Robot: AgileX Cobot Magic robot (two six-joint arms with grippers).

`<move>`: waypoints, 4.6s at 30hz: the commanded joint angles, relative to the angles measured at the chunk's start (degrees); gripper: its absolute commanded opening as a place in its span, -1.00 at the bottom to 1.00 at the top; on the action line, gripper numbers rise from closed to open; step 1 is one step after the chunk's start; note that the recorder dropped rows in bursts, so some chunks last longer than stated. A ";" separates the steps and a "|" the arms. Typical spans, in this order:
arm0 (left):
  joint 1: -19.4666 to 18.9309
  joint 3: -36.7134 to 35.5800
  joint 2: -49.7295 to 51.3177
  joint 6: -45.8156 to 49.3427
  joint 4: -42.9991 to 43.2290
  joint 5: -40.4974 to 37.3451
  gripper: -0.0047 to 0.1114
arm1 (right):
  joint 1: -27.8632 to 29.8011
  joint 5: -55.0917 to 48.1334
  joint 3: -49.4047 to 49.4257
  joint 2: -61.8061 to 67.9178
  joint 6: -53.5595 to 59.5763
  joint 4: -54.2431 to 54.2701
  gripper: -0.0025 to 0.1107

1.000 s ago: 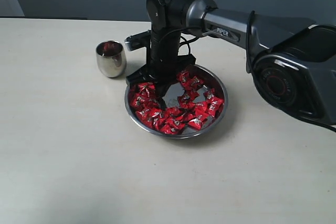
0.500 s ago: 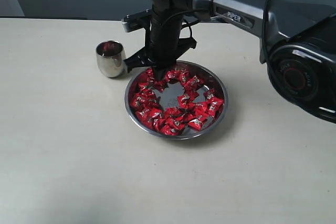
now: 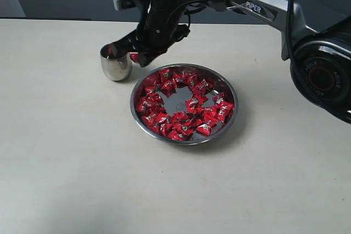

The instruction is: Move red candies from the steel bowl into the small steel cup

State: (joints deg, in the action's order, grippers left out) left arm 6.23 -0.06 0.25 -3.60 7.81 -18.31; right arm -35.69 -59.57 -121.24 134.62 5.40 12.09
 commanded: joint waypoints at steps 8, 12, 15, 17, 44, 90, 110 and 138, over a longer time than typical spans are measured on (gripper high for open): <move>0.17 0.06 -0.25 -0.31 -0.07 0.54 -0.91 | 0.22 21.44 0.09 2.01 5.95 8.00 -0.97; 0.17 0.06 -0.25 -0.31 -0.07 0.54 -0.91 | 0.22 22.83 -0.30 3.90 8.12 9.62 -0.97; 0.17 0.06 -0.25 -0.31 -0.07 0.54 -0.91 | 0.22 23.23 -0.53 4.66 8.12 9.90 -0.97; 0.17 0.06 -0.25 -0.31 -0.07 0.54 -0.91 | 0.22 23.47 -0.53 4.95 8.12 9.90 -0.97; 0.17 0.06 -0.25 -0.31 -0.07 0.54 -0.91 | 0.32 -6.55 -0.71 0.63 -2.52 -12.85 -0.39; 0.17 0.06 -0.25 -0.31 -0.07 0.54 -0.91 | 0.32 -6.37 -0.71 5.29 -2.52 -11.67 -0.97; 0.17 0.06 -0.25 -0.31 -0.07 0.54 -0.91 | 0.22 -10.39 -0.71 1.96 12.76 4.40 -0.58; 0.17 0.06 -0.25 -0.31 -0.07 0.54 -0.91 | 0.22 -10.39 6.08 3.23 5.95 1.17 -0.19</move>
State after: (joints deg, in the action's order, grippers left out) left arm 6.23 -0.06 0.25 -3.60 7.81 -18.31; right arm -35.71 -69.91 -116.07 138.58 11.41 13.99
